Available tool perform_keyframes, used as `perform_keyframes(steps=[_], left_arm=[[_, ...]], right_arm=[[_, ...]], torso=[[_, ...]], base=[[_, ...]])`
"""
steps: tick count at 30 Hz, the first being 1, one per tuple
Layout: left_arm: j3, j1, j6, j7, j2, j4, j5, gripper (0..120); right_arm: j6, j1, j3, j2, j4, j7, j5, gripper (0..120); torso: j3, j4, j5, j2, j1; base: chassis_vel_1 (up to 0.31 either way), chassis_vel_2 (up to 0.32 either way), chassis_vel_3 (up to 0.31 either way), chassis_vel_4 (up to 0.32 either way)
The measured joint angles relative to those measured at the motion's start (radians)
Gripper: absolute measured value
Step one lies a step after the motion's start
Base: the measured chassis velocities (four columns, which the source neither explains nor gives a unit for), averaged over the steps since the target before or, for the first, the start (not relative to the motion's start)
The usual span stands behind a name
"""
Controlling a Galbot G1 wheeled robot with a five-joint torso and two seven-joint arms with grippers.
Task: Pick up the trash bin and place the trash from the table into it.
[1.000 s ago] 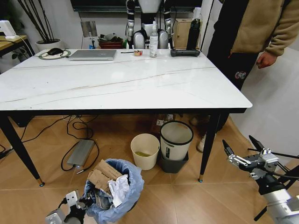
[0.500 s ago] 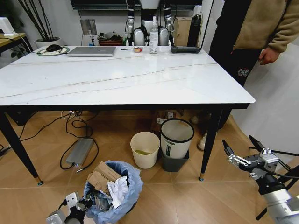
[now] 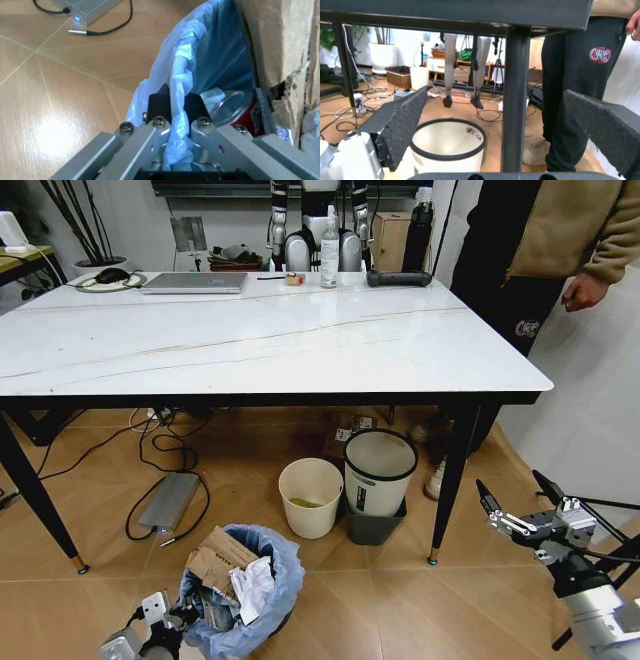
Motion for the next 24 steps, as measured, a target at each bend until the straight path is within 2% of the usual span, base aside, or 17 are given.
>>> perform_keyframes(steps=[24], left_arm=[[0.005,-0.045,0.002,-0.009,0.008,0.038,-0.007,0]], right_arm=[[0.0,0.0,0.0,0.0,0.0,0.0,0.0,100]], torso=[[-0.07,0.0,0.0,-0.098,-0.028]], base=[[0.0,0.0,0.0,0.0]])
